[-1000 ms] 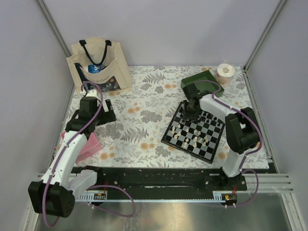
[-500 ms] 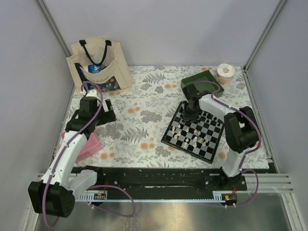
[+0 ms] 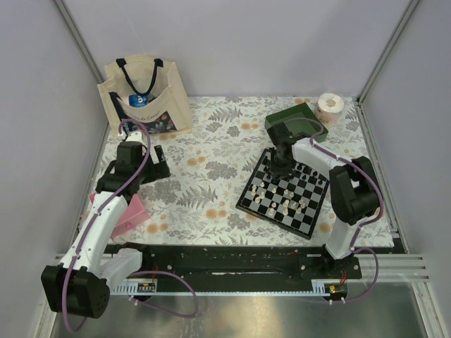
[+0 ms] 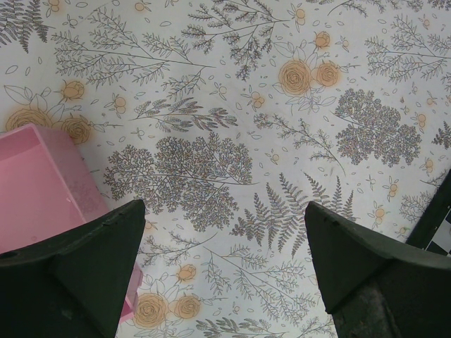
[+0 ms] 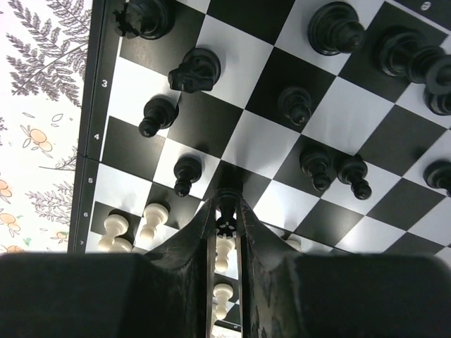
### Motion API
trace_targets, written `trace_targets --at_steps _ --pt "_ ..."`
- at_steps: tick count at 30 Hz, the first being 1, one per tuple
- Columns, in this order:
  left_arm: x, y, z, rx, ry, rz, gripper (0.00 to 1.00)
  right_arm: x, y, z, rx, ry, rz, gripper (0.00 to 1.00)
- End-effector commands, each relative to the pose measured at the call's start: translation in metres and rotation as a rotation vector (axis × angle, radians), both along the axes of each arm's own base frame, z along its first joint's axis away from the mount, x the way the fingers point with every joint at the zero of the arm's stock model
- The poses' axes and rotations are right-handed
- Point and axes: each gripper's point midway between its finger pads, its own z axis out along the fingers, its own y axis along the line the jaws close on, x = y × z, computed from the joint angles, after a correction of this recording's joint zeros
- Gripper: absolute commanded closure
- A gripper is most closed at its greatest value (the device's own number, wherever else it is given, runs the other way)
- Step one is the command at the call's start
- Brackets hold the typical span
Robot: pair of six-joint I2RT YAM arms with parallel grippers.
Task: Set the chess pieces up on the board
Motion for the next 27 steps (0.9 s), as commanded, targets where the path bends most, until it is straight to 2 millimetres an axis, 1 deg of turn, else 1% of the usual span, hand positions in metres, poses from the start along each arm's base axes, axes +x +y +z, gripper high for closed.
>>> trace_targets --at_steps 1,5,7,10,12,14,15,16,18,22,25,27 --pt "0.009 -0.003 0.024 -0.014 -0.073 -0.020 0.01 0.008 -0.009 0.045 -0.014 -0.127 -0.015 0.94" --pt "0.009 -0.004 0.023 -0.017 -0.069 -0.024 0.01 0.005 -0.033 0.074 -0.014 -0.209 -0.067 0.93" --pt "0.009 -0.005 0.023 -0.018 -0.069 -0.025 0.01 0.006 -0.062 0.087 -0.009 -0.245 -0.146 0.93" --pt "0.009 -0.005 0.024 -0.018 -0.071 -0.025 0.01 0.001 -0.106 0.095 -0.007 -0.269 -0.251 0.93" --pt "0.009 -0.005 0.025 -0.020 -0.074 -0.027 0.01 -0.003 -0.139 0.093 -0.036 -0.271 -0.327 0.93" --pt "0.009 -0.006 0.024 -0.025 -0.070 -0.031 0.01 -0.006 -0.161 0.087 -0.040 -0.251 -0.388 0.92" --pt "0.009 -0.007 0.024 -0.026 -0.071 -0.032 0.01 -0.006 -0.164 0.083 -0.034 -0.240 -0.397 0.93" --pt "0.010 -0.007 0.025 -0.028 -0.073 -0.034 0.01 -0.006 -0.180 0.077 -0.035 -0.221 -0.447 0.93" --pt "0.009 -0.007 0.025 -0.029 -0.073 -0.036 0.01 -0.003 -0.192 0.068 -0.034 -0.195 -0.489 0.93" --pt "0.008 -0.007 0.024 -0.029 -0.073 -0.036 0.01 0.005 -0.204 0.053 -0.036 -0.166 -0.531 0.93" --pt "0.008 -0.006 0.025 -0.025 -0.075 -0.033 0.01 0.010 -0.206 0.045 -0.022 -0.153 -0.539 0.92" --pt "0.008 -0.006 0.025 -0.024 -0.075 -0.032 0.01 0.015 -0.205 0.044 -0.010 -0.160 -0.542 0.92"
